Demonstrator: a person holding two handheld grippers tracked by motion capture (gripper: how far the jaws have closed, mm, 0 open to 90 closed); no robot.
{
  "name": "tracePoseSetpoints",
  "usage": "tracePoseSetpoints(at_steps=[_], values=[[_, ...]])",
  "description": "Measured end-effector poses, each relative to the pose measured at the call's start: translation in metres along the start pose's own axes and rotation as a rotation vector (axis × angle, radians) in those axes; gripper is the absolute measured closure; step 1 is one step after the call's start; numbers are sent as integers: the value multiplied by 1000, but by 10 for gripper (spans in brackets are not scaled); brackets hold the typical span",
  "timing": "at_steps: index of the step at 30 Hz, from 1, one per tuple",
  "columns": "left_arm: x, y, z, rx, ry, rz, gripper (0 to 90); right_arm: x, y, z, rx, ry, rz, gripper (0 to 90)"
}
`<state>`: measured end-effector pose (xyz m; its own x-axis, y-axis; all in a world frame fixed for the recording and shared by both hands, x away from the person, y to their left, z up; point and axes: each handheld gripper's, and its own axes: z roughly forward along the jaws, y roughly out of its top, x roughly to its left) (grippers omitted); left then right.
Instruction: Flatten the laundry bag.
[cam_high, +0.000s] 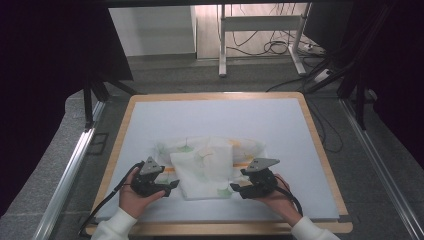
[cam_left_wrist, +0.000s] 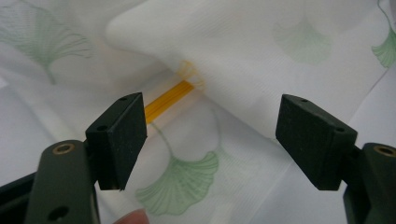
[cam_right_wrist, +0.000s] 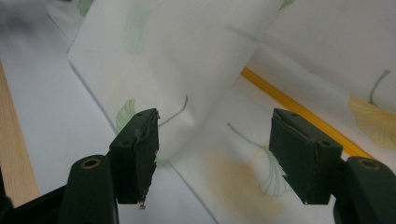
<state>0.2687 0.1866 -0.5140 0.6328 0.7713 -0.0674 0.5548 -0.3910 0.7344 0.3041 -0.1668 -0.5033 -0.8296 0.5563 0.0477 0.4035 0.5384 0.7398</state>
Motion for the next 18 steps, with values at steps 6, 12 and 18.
tracePoseSetpoints(at_steps=[6,12,18], values=[[-6,6,13,19,-25,-4,251,-2,8,9,-7,14,4,359],[-8,8,18,42,-42,11,288,3,9,19,30,27,-7,400],[-8,7,19,50,-48,15,300,5,8,24,39,34,-25,490]])
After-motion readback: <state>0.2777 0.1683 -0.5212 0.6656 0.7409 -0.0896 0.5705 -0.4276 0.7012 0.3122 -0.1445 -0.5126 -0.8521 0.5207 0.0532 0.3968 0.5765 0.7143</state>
